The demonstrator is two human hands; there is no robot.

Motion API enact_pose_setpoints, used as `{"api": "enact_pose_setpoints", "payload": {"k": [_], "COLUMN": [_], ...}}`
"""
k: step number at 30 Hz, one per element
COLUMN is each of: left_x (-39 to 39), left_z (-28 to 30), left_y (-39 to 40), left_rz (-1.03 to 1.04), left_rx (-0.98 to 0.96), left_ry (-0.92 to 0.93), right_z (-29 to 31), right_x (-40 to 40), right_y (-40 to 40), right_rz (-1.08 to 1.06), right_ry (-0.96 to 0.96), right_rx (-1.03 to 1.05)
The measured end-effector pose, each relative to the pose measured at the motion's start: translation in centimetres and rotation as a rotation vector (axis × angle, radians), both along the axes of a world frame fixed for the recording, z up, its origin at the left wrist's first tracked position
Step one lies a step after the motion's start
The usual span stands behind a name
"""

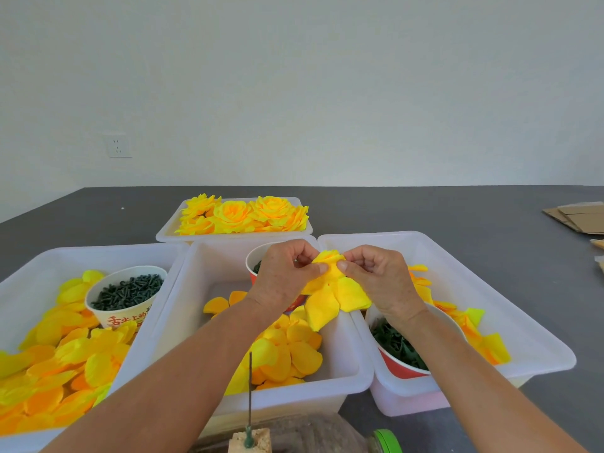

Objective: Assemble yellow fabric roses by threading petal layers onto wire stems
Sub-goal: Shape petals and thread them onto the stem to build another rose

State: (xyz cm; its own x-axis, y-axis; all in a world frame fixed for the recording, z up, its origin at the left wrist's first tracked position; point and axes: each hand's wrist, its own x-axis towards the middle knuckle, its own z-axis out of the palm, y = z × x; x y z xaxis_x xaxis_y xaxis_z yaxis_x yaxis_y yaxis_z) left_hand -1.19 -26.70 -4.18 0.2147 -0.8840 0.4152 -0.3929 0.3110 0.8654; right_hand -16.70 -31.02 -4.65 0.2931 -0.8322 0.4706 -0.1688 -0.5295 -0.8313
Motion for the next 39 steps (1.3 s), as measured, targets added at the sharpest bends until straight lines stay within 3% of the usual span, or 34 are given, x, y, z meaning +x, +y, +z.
{"api": "enact_pose_setpoints", "payload": {"k": [10, 20, 25, 30, 34, 39], "left_x": [-0.3, 0.0, -0.1, -0.1, 0.2, 0.1], "left_z": [0.4, 0.4, 0.8, 1.5, 1.4, 1.0], "left_y": [0.3, -0.2, 0.0, 0.4, 0.4, 0.2], "left_rz": [0.003, 0.202, 0.178, -0.032, -0.075, -0.054], "left_rx": [0.047, 0.124, 0.255, 0.384, 0.366, 0.376], "left_ry": [0.172, 0.027, 0.299, 0.646, 0.685, 0.582], "right_z": [-0.2, 0.7, 0.6, 0.4, 0.5, 0.5], "right_x": [-0.2, -0.2, 0.1, -0.2, -0.4, -0.2], "right_y": [-0.3, 0.5, 0.3, 0.0, 0.1, -0.2], "right_rz": [-0.048, 0.087, 0.102, 0.073, 0.129, -0.006], "right_ry": [0.023, -0.076, -0.087, -0.160, -0.346, -0.338], "right_rx": [-0.086, -0.072, -0.030, 0.010, 0.119, 0.125]}}
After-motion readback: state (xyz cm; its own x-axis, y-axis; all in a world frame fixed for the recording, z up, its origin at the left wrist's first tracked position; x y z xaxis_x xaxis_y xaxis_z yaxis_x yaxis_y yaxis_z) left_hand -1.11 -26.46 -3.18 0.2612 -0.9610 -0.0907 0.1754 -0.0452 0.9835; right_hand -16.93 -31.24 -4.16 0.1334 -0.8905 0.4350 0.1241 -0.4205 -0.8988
